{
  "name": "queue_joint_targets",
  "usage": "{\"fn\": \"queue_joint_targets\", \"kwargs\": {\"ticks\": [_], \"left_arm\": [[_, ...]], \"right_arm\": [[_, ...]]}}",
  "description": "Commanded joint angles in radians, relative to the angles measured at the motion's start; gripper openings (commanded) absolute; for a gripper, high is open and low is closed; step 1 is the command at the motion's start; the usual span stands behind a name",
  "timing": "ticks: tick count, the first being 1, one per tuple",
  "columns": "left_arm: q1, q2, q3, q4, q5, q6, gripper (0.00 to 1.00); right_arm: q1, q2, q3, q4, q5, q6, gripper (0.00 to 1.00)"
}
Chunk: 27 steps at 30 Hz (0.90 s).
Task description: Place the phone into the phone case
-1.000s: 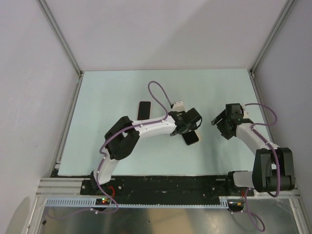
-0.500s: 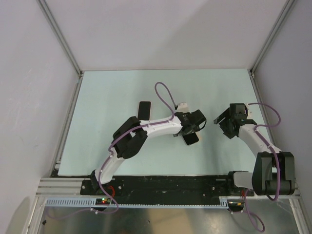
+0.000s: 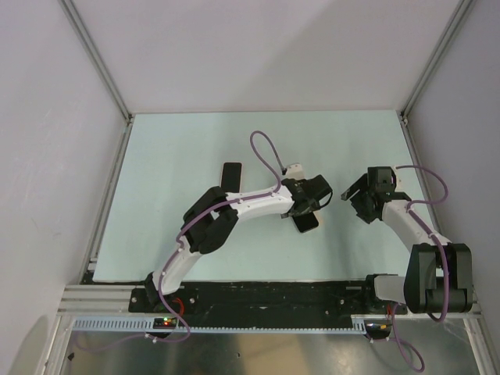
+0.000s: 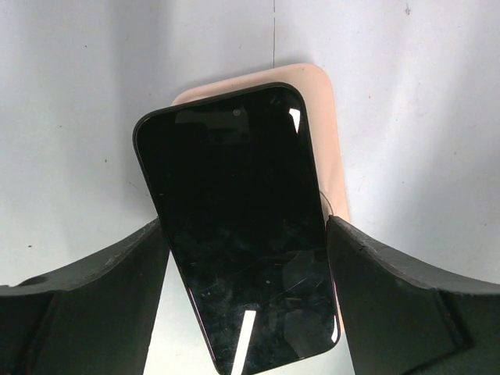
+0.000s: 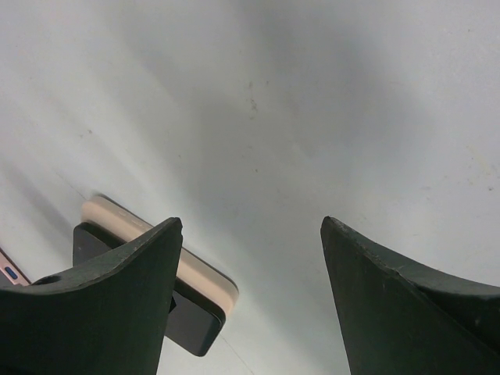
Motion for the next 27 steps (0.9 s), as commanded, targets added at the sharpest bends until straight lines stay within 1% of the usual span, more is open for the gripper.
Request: {"fn": "queue_joint_targets", "kwargs": {"ticks": [1,3,5,7,9,10,13,15,18,20,24,27], "left_arm": [[-0.001,0.030,0.043,-0.012,0.002,0.010,0.81],[0.002,0.027,0.041,-0.012,0.006,0.015,0.78],[0.006,0.013,0.030,-0.011,0.004,0.016,0.73],[0.012,-0.013,0.012,-0.011,-0.003,0.022,0.65],[0.020,-0.040,-0.009,-0.011,-0.012,0.030,0.54],[0.024,-0.056,-0.017,-0.010,-0.015,0.039,0.47],[0.042,-0.094,-0.037,-0.009,-0.020,0.075,0.32],[0.055,-0.120,-0.048,-0.006,-0.020,0.105,0.26],[0.075,-0.168,-0.085,-0.002,-0.016,0.138,0.21],[0.090,-0.200,-0.116,0.007,-0.003,0.157,0.19],[0.124,-0.278,-0.209,0.037,0.035,0.187,0.18],[0.159,-0.349,-0.294,0.086,0.094,0.221,0.18]], "right_arm": [[0.003,-0.021,-0.003,0.027,0.004,-0.020,0.77],[0.004,-0.022,-0.003,0.026,0.005,-0.024,0.77],[0.008,-0.021,-0.003,0.028,0.006,-0.030,0.77],[0.015,-0.022,-0.003,0.033,0.005,-0.039,0.77],[0.022,-0.017,-0.003,0.042,-0.003,-0.050,0.77],[0.027,-0.015,-0.003,0.048,-0.007,-0.056,0.77],[0.055,-0.007,-0.003,0.075,-0.022,-0.082,0.79],[0.077,0.000,-0.003,0.094,-0.027,-0.102,0.81],[0.112,0.017,-0.003,0.125,-0.032,-0.133,0.83],[0.127,0.030,-0.003,0.148,-0.062,-0.147,0.84],[0.177,0.061,-0.001,0.206,-0.121,-0.196,0.85],[0.252,0.090,0.010,0.222,-0.098,-0.238,0.89]]}}
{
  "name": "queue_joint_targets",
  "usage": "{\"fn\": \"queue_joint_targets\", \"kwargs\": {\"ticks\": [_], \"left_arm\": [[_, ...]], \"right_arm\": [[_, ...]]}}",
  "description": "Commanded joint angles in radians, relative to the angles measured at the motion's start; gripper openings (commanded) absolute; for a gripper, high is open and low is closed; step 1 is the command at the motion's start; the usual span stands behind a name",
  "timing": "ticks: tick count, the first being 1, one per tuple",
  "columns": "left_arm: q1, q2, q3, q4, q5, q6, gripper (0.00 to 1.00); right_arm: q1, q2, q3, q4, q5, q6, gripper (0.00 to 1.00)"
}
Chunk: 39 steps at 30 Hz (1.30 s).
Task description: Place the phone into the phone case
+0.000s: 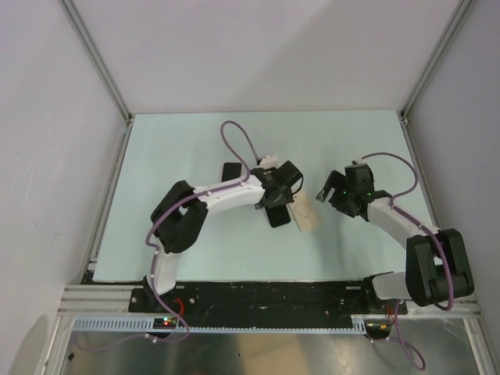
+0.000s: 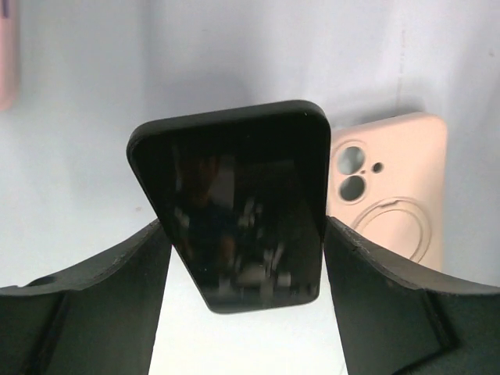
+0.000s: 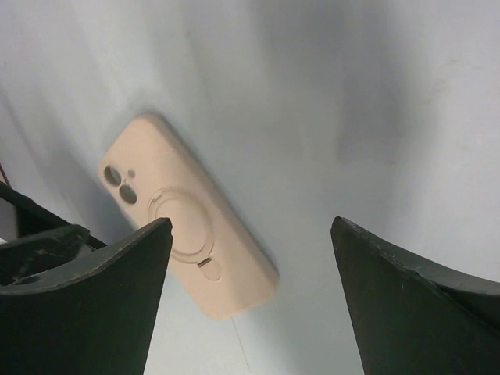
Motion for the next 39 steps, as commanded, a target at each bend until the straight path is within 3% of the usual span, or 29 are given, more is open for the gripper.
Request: {"fn": "queue_joint_targets", "kwargs": {"ticks": [1,10,20,25,28,33,39], "left_arm": [[0.048,-0.163,-0.103,0.079,0.073,0.081,0.17],[0.116,-0.288,-0.269,0.137,0.162,0.157,0.16],[0.166,-0.310,-0.355,0.158,0.210,0.175,0.17],[0.178,-0.328,-0.391,0.167,0.215,0.176,0.17],[0.182,-0.338,-0.408,0.172,0.217,0.175,0.17],[0.182,-0.357,-0.433,0.183,0.219,0.171,0.17],[0.187,-0.360,-0.457,0.197,0.226,0.171,0.17]], "right_arm": [[0.109,0.039,0.013,0.074,0.007,-0.090,0.90],[0.262,0.160,0.031,0.102,0.070,-0.125,0.98],[0.440,0.272,0.150,-0.040,0.312,-0.203,0.99],[0.522,0.387,0.242,-0.128,0.428,-0.217,0.94],[0.541,0.444,0.303,-0.167,0.453,-0.220,0.81],[0.504,0.438,0.340,-0.124,0.252,-0.234,0.68],[0.422,0.407,0.338,0.026,-0.238,-0.198,0.66]]}}
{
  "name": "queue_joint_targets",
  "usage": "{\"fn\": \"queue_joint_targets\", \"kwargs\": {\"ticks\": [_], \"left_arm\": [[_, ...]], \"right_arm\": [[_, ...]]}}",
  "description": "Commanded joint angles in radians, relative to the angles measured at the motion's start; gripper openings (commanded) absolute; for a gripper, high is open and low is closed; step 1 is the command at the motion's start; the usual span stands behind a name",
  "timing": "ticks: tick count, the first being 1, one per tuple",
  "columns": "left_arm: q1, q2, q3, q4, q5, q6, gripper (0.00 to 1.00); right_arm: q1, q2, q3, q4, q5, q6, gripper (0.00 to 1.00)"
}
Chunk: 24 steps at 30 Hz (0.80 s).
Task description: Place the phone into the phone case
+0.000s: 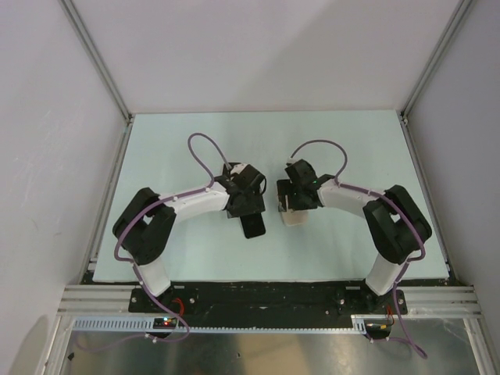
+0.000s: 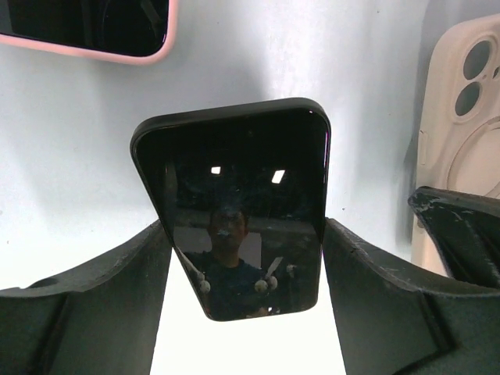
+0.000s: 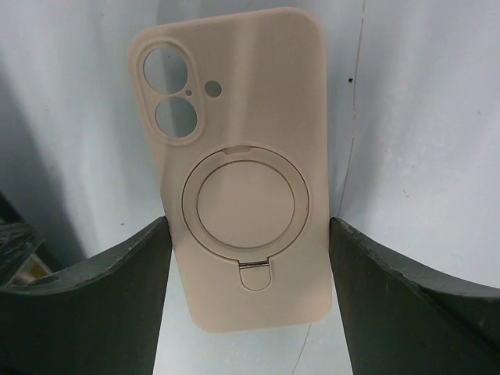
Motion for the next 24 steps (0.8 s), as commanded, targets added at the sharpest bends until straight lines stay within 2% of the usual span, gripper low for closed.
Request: {"fn": "queue_joint_targets", "kwargs": {"ticks": [1,5,10,17,24], "left_arm": [[0.014,-0.051,-0.014,0.046,0.008,0.017,0.17],[0.018,-0.042,-0.016,0.057,0.017,0.015,0.17],[0.019,-0.018,-0.007,0.070,0.031,0.010,0.17],[0.018,-0.017,-0.008,0.085,0.042,0.000,0.16],[0.017,-0.026,-0.012,0.096,0.057,-0.007,0.16]], "right_arm": [[-0.041,0.000,0.007,0.140,-0.442,0.052,0.66],[-0.086,0.004,-0.035,0.260,-0.623,0.143,0.66],[-0.119,0.014,-0.137,0.513,-0.815,0.293,0.70],[-0.119,0.053,-0.215,0.690,-0.875,0.418,0.86],[-0.123,0.104,-0.297,0.988,-0.924,0.628,0.91]]}}
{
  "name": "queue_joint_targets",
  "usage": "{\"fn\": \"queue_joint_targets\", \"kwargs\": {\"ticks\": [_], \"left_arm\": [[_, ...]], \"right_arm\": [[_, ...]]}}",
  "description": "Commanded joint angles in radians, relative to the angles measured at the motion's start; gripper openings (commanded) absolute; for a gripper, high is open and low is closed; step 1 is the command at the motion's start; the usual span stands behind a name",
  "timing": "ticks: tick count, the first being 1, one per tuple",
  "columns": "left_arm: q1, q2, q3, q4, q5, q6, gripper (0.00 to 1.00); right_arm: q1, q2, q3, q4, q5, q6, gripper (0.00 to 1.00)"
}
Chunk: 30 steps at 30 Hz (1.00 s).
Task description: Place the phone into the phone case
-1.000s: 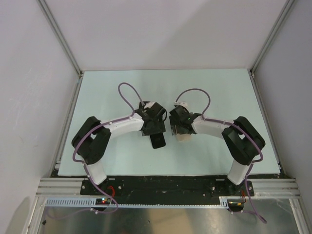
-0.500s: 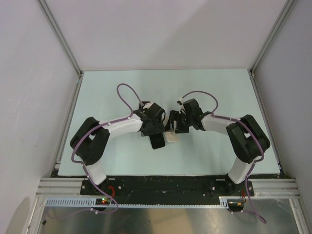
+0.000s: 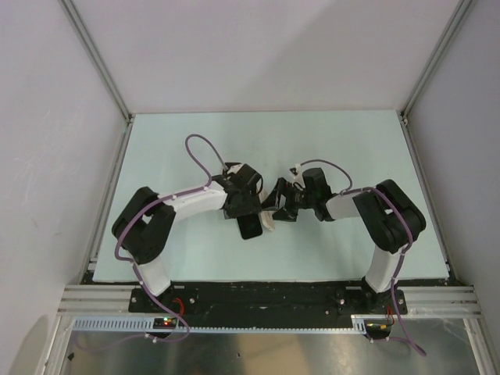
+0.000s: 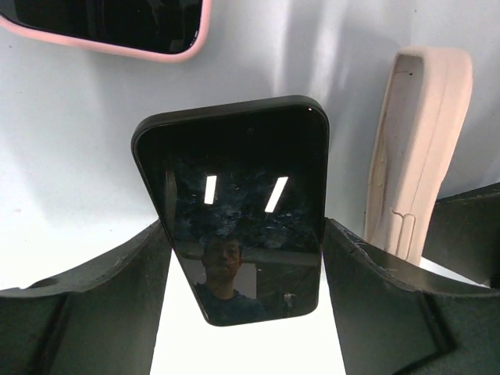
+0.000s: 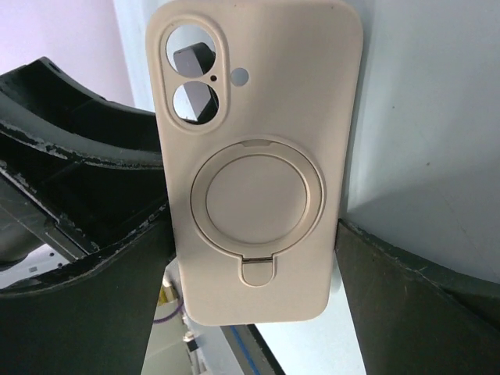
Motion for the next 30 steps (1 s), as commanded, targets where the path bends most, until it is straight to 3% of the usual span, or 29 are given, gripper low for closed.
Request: {"fn": "queue_joint_targets", "kwargs": {"ticks": [1,9,13,16,18,21,30], "left_arm": [[-0.003,-0.028,0.006,0.099,0.030,-0.009,0.16],[-0.005,-0.036,-0.012,0.103,0.040,0.014,0.15],[-0.009,-0.025,0.000,0.102,0.057,0.044,0.14],[-0.017,-0.011,0.012,0.101,0.070,0.059,0.14],[-0.023,-0.003,0.016,0.101,0.076,0.069,0.14],[-0.028,0.007,0.018,0.101,0.078,0.078,0.14],[-0.029,0.012,0.028,0.100,0.078,0.082,0.14]], "right_arm": [[0.017,0.049,-0.042,0.324,-0.132,0.205,0.91],[0.012,0.158,-0.043,0.651,-0.194,0.417,0.92],[0.000,0.247,-0.043,0.892,-0.240,0.593,0.99],[-0.007,0.264,-0.045,0.926,-0.241,0.621,0.99],[-0.014,0.252,-0.054,0.893,-0.234,0.600,0.99],[-0.032,0.202,-0.073,0.714,-0.208,0.500,0.99],[-0.050,-0.007,-0.061,-0.003,0.015,0.116,0.99]]}}
